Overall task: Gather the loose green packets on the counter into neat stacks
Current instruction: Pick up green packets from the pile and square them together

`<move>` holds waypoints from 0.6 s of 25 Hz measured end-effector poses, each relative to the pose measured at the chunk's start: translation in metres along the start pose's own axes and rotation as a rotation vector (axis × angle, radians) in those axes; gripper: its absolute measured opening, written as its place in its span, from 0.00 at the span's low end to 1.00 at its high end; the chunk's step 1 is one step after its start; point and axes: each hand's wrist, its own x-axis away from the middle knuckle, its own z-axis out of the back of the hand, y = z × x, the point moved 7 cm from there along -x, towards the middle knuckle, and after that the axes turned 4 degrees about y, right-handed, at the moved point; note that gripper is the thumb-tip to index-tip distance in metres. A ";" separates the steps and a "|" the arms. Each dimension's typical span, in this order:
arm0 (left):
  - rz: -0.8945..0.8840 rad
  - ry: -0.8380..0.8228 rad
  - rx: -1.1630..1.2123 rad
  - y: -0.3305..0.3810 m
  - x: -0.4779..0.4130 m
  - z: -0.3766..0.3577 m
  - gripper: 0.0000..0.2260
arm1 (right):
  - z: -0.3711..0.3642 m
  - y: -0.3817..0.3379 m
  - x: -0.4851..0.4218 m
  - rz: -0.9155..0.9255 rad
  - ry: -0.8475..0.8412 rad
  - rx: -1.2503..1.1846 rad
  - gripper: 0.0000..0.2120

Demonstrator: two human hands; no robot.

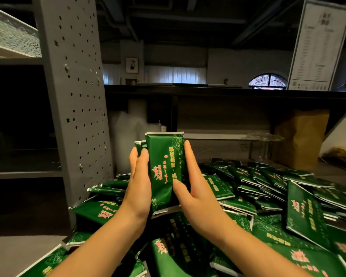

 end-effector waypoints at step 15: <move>-0.349 0.083 -0.269 0.021 -0.004 0.008 0.31 | 0.068 0.037 -0.025 -0.125 0.071 0.970 0.19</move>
